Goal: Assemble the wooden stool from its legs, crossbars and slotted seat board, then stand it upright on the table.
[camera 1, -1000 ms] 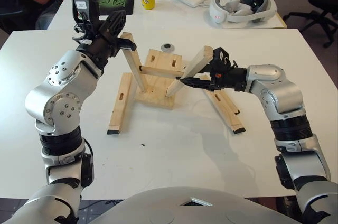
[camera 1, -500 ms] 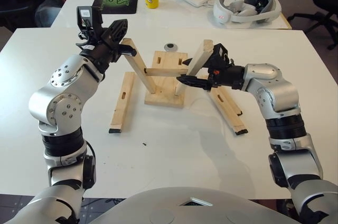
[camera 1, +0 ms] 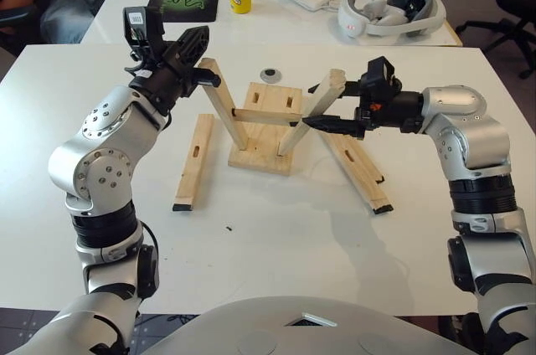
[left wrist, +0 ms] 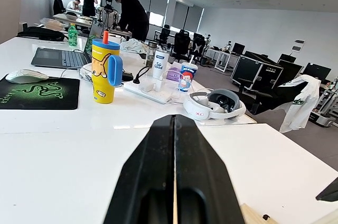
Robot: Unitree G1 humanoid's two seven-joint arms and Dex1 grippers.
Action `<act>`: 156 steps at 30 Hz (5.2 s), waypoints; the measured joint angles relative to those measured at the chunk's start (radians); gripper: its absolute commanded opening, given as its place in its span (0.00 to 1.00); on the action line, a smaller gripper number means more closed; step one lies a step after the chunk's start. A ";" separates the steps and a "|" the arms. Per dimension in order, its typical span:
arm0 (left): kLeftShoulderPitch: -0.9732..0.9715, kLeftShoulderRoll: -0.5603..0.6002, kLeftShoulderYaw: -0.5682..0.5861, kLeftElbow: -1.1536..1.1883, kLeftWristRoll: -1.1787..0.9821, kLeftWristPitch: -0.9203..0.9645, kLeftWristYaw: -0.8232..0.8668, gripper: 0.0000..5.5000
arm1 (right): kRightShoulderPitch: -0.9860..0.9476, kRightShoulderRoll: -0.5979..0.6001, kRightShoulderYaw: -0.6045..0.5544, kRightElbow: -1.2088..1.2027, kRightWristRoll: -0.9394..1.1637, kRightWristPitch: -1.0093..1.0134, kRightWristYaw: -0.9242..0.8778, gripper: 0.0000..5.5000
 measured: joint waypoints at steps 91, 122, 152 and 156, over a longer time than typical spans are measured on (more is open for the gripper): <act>-0.025 0.009 0.124 -0.010 -0.021 -0.031 -0.038 0.00 | -0.147 0.279 -0.258 -0.173 0.145 -0.049 -0.937 0.05; 0.309 0.210 -0.324 0.004 0.532 -0.356 -0.370 0.00 | 0.570 0.309 0.090 -0.542 -0.348 0.069 -1.098 0.01; 0.342 -0.110 -0.397 -0.250 0.498 0.277 -0.081 0.00 | 0.382 0.444 0.181 -0.751 -0.372 0.143 -1.167 0.01; 0.272 -0.060 -0.527 -0.320 0.385 0.268 -0.254 0.00 | 0.373 0.438 0.266 -0.731 -0.346 0.181 -1.103 0.01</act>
